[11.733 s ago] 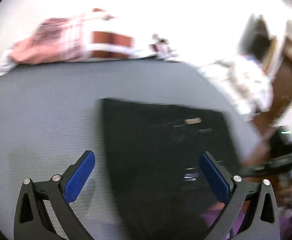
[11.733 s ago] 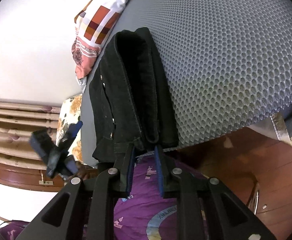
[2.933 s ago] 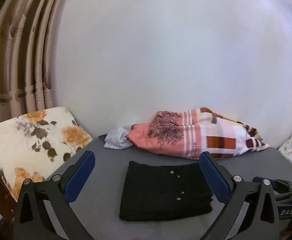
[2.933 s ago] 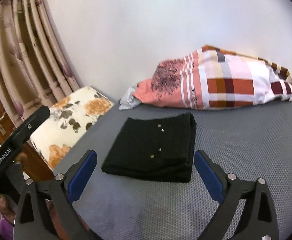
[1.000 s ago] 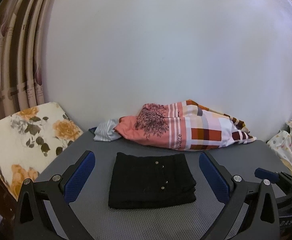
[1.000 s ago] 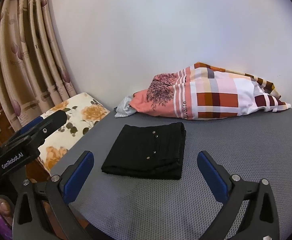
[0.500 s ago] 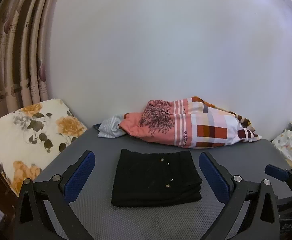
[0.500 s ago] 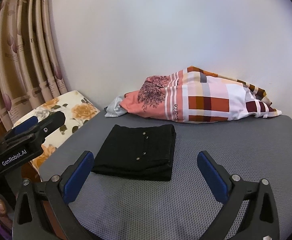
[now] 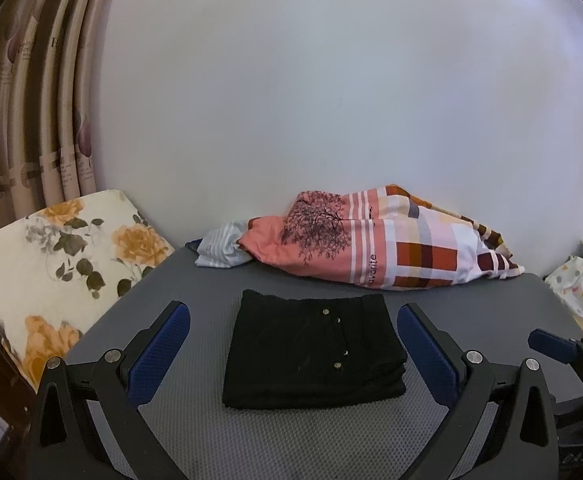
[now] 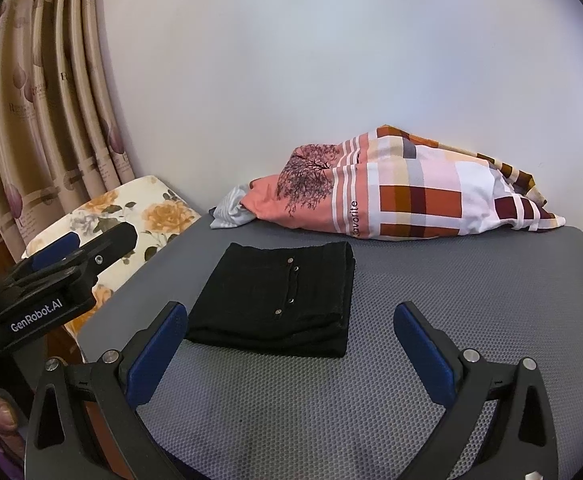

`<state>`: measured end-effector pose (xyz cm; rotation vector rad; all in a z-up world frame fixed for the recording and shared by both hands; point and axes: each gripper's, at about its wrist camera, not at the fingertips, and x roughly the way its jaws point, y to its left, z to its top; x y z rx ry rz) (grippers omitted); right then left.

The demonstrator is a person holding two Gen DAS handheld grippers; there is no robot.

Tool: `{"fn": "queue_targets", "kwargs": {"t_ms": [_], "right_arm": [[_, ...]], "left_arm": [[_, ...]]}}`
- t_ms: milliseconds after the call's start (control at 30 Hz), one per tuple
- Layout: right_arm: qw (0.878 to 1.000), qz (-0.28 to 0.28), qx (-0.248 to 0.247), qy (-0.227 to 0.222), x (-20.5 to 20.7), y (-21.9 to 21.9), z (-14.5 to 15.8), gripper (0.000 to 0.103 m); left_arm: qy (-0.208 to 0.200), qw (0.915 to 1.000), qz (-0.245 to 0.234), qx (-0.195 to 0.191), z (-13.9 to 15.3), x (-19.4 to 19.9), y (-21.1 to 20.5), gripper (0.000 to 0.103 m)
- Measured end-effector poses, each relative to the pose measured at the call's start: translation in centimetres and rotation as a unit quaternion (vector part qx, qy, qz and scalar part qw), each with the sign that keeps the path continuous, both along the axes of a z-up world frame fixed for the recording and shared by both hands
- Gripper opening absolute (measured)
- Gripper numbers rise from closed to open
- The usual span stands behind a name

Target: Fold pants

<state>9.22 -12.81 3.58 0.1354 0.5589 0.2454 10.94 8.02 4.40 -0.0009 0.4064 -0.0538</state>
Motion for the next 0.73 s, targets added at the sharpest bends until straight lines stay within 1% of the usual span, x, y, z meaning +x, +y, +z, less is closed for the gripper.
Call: {"fn": "queue_targets", "kwargs": {"t_ms": [267, 400, 467, 533, 600, 667, 733], "right_arm": [[1.000, 0.007, -0.001, 0.008, 0.7, 0.3, -0.6, 0.103], [1.000, 0.009, 0.002, 0.016, 1.1, 0.3, -0.8, 0.103], [1.000, 0.010, 0.003, 0.017, 1.2, 0.3, -0.9, 0.103], [1.000, 0.013, 0.002, 0.020, 1.5, 0.3, -0.8, 0.103], [1.000, 0.014, 0.002, 0.019, 1.6, 0.3, -0.8, 0.103], [1.000, 0.015, 0.003, 0.021, 1.7, 0.3, -0.8, 0.103], [1.000, 0.015, 0.004, 0.022, 1.7, 0.4, -0.7, 0.103]], "left_arm": [[0.012, 0.9999, 0.001, -0.004, -0.6, 0.6, 0.1, 0.103], [0.027, 0.9995, -0.012, -0.013, -1.1, 1.3, 0.1, 0.103], [0.028, 0.9995, 0.013, -0.010, -1.4, 1.6, 0.3, 0.103], [0.016, 0.9993, 0.031, -0.010, -1.4, 1.3, 0.7, 0.103], [0.018, 0.9993, 0.033, -0.010, -1.3, 1.4, 0.9, 0.103], [0.008, 0.9991, 0.041, -0.007, -1.2, 1.3, 1.0, 0.103], [0.010, 0.9992, 0.037, -0.005, -1.1, 1.2, 1.0, 0.103]]}}
